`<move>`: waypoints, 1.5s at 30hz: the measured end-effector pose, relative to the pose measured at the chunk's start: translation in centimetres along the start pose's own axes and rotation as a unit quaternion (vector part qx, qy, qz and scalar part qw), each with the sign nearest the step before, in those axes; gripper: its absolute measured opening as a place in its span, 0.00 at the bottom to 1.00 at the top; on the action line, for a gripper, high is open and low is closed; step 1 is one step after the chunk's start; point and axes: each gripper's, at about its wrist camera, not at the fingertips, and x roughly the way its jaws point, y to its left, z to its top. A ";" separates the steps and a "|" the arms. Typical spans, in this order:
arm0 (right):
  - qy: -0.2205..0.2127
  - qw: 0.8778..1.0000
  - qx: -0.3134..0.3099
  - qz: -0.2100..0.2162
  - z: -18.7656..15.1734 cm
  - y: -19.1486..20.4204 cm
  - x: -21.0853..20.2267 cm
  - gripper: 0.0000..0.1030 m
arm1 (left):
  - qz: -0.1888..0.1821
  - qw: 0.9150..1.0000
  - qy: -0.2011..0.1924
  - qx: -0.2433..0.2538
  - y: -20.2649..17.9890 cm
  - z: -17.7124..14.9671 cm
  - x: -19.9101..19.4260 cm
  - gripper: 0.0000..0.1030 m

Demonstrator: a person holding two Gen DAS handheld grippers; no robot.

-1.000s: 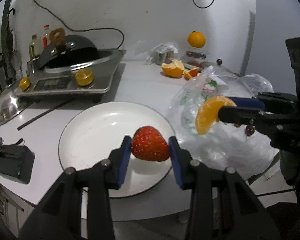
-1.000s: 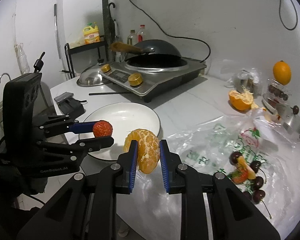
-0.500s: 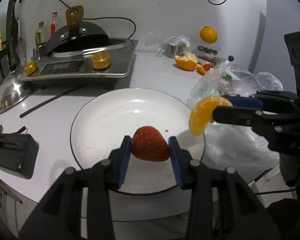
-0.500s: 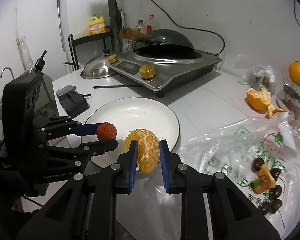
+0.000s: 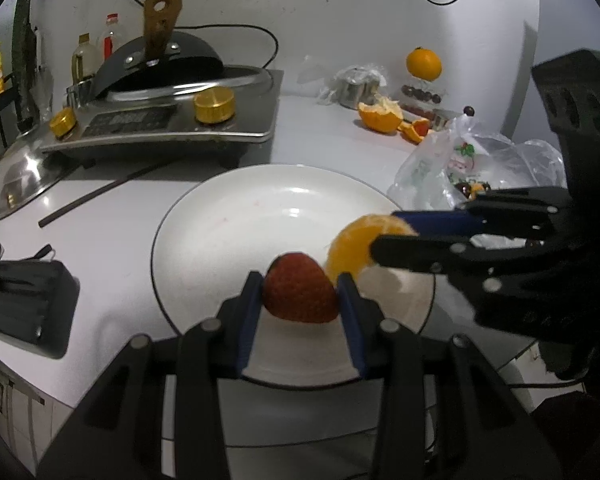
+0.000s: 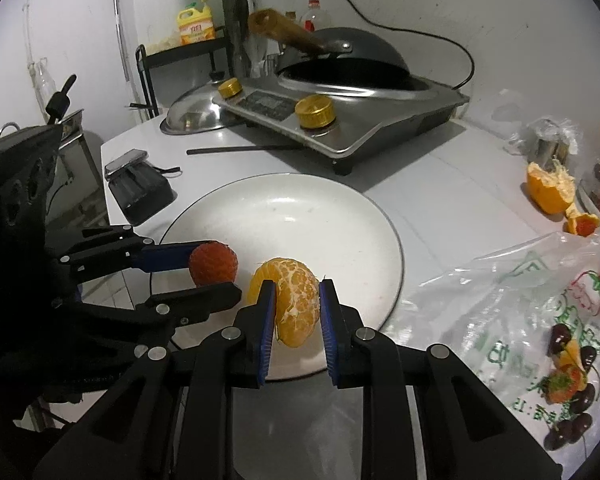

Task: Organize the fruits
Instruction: 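Carry the strawberry and mandarin segment over the white plate with both tools, then open the right tool to drop the mandarin segment while the left tool releases the strawberry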

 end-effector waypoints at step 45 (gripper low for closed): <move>-0.025 0.998 0.048 -0.039 -4.0 -3.5 -6.6 0.37 | 0.020 0.999 -0.009 0.024 -5.7 1.2 -2.8 0.54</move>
